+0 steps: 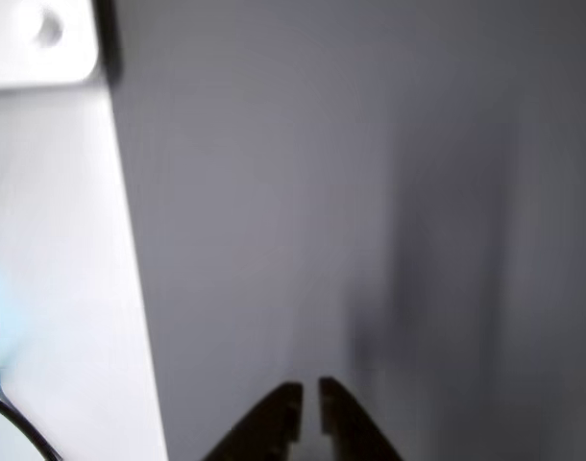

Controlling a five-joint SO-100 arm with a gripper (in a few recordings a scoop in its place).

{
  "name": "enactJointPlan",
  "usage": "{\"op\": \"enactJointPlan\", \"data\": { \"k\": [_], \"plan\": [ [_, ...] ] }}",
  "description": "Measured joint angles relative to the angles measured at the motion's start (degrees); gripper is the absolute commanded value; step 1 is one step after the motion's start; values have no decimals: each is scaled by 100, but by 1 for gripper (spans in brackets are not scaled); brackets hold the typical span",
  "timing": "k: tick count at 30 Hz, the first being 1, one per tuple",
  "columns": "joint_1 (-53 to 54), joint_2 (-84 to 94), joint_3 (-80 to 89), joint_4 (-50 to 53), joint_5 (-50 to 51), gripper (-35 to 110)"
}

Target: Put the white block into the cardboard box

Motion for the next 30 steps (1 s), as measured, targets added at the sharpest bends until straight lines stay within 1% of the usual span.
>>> {"op": "enactJointPlan", "data": {
  "k": [7, 13, 16, 21, 30],
  "plan": [
    [-35, 1116, 1195, -114, -132, -2],
    [290, 2268, 2312, -712, 536, -2],
    [325, 3050, 3023, -976, 650, -2],
    [325, 4157, 3964, -1160, 606, -2],
    [299, 5273, 4913, -1362, 281, -2]
  ]
}}
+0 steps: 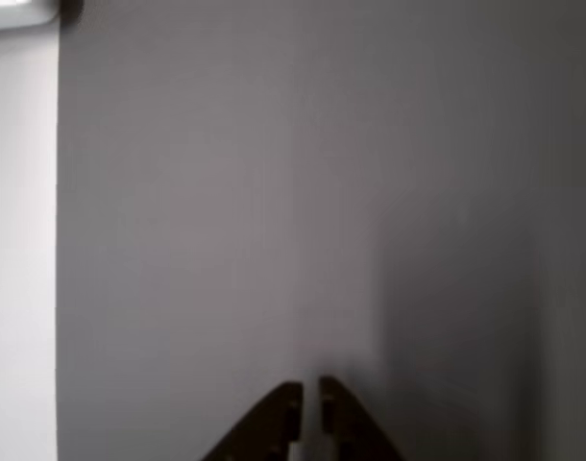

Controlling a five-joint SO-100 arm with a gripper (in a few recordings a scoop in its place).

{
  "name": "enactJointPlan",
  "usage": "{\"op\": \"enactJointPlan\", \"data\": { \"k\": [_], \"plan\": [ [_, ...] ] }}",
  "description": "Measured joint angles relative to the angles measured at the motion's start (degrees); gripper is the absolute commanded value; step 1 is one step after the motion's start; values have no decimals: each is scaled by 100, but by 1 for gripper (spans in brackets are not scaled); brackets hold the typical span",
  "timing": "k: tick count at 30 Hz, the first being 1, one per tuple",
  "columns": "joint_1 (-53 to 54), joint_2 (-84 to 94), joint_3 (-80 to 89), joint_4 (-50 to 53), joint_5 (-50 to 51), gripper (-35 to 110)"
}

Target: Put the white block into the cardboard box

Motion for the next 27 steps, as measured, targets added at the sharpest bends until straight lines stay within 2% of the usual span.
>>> {"op": "enactJointPlan", "data": {
  "k": [9, 27],
  "plan": [
    [0, 896, 738, -290, 0, -2],
    [176, 932, 879, -246, 44, -2]
  ]
}}
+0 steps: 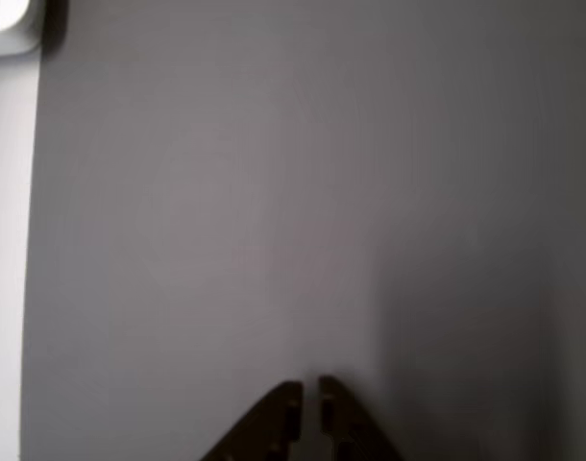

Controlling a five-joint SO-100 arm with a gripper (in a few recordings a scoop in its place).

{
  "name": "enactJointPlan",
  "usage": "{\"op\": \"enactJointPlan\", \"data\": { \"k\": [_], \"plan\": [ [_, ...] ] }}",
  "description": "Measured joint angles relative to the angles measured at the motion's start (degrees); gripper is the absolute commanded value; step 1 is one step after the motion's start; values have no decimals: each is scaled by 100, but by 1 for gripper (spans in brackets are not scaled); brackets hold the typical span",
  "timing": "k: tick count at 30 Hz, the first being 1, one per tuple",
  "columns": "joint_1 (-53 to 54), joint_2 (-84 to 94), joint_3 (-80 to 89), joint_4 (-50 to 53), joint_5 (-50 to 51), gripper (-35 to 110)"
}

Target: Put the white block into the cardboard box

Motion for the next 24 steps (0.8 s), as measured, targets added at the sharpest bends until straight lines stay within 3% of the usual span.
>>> {"op": "enactJointPlan", "data": {
  "k": [24],
  "plan": [
    [-211, 0, 0, 193, -97, -2]
  ]
}}
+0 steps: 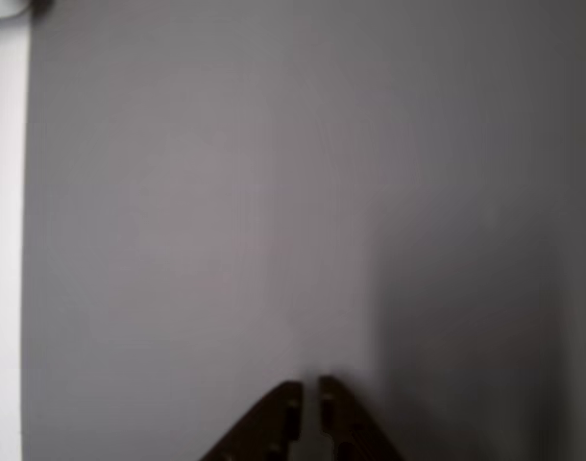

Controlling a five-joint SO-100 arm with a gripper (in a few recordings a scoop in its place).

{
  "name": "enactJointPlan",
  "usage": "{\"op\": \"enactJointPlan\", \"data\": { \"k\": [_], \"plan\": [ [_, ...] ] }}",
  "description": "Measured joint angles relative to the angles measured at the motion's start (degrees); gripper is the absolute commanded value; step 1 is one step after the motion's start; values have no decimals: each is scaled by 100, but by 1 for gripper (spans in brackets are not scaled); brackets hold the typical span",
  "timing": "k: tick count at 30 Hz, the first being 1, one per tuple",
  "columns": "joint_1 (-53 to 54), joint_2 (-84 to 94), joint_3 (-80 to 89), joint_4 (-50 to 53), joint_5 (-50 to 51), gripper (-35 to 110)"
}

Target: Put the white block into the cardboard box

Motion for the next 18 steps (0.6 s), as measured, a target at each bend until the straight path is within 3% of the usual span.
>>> {"op": "enactJointPlan", "data": {
  "k": [18],
  "plan": [
    [-316, 0, 0, 0, -35, 1]
  ]
}}
